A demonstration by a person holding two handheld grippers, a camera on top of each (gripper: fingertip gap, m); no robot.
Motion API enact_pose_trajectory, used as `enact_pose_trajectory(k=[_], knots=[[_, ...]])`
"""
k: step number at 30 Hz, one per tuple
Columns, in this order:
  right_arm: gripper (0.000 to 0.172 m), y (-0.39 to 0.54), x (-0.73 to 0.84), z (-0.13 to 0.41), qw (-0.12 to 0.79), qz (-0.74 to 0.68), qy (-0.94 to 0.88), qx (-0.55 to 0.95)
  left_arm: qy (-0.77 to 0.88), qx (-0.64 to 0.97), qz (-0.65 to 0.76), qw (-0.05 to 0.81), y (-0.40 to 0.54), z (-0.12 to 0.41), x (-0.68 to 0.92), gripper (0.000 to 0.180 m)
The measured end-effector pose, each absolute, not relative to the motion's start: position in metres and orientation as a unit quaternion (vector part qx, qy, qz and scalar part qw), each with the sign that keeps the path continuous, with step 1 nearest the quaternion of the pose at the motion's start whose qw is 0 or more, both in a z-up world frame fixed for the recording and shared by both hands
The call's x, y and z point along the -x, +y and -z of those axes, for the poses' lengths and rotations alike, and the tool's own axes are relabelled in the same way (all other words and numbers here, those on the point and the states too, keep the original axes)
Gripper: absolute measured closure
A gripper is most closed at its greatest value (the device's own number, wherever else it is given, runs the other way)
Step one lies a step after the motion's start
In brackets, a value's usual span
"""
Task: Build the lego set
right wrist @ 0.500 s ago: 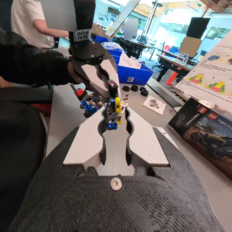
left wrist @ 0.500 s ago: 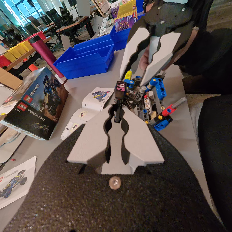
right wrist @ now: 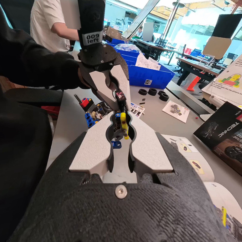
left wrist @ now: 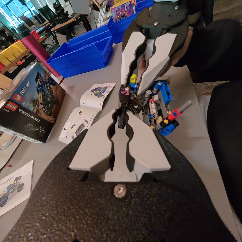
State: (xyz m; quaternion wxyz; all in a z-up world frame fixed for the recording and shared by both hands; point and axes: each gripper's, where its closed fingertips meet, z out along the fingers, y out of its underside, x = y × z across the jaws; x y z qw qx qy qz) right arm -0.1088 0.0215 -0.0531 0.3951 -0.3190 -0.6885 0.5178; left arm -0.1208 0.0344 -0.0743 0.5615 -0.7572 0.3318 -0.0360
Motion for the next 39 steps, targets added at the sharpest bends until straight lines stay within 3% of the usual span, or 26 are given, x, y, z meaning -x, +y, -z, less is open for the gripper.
enact_pose_trajectory(k=[2, 6, 12, 21, 39], knots=[[0.159, 0.02, 0.11, 0.054, 0.382, -0.537, -0.678, 0.324, 0.328, 0.752, 0.038, 0.571, 0.034, 0.072, 0.125, 0.166], [0.159, 0.02, 0.112, 0.056, 0.353, -0.576, -0.657, 0.335, 0.344, 0.738, 0.034, 0.579, 0.032, 0.068, 0.126, 0.164], [0.159, 0.021, 0.117, 0.066, 0.312, -0.59, -0.647, 0.368, 0.359, 0.721, 0.067, 0.588, 0.027, 0.065, 0.12, 0.171], [0.159, 0.023, 0.121, 0.072, 0.298, -0.602, -0.631, 0.388, 0.334, 0.762, 0.12, 0.542, 0.028, 0.086, 0.128, 0.174], [0.159, 0.007, 0.121, 0.097, 0.291, -0.561, -0.678, 0.375, 0.429, 0.774, 0.08, 0.459, 0.016, 0.114, 0.131, 0.175]])
